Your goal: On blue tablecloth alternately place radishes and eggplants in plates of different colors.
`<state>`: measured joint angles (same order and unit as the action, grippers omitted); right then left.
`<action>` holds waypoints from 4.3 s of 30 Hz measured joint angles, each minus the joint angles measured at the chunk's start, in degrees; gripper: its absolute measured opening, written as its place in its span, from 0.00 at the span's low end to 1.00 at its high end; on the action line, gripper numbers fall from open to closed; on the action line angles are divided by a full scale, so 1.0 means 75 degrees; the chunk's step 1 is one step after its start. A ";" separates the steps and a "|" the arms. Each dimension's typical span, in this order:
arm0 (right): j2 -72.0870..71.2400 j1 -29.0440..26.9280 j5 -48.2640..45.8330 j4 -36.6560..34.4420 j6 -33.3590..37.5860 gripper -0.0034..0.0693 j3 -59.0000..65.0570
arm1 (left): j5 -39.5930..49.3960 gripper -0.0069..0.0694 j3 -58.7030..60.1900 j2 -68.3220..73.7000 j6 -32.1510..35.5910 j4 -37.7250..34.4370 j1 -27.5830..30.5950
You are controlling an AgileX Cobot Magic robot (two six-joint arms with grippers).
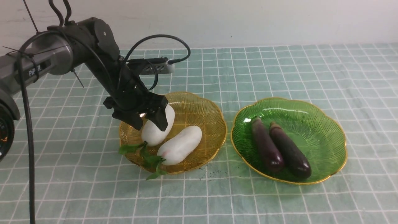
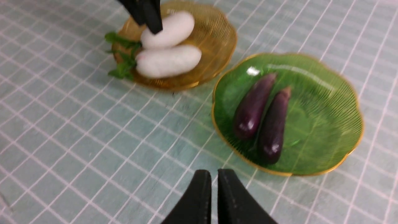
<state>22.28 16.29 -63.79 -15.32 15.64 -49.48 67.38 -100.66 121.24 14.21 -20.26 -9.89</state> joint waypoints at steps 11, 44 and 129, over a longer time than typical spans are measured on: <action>-0.2269 0.0000 0.4635 0.0474 -0.0625 0.08 0.3164 | 0.0240 0.49 -0.0006 0.0000 0.0000 -0.0221 0.0000; -0.2278 0.0000 0.5926 0.0474 -0.0640 0.08 0.4492 | 0.0449 0.08 -0.0183 -0.2979 0.0000 -0.0751 0.0000; -0.3035 -0.1724 0.5708 0.1457 -0.0523 0.08 0.6791 | -0.3798 0.08 0.9525 -1.4796 0.0052 -0.0436 0.0000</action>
<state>-0.48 3.37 -20.98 -4.40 11.72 1.45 38.90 -29.22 10.27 14.60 -23.53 -9.89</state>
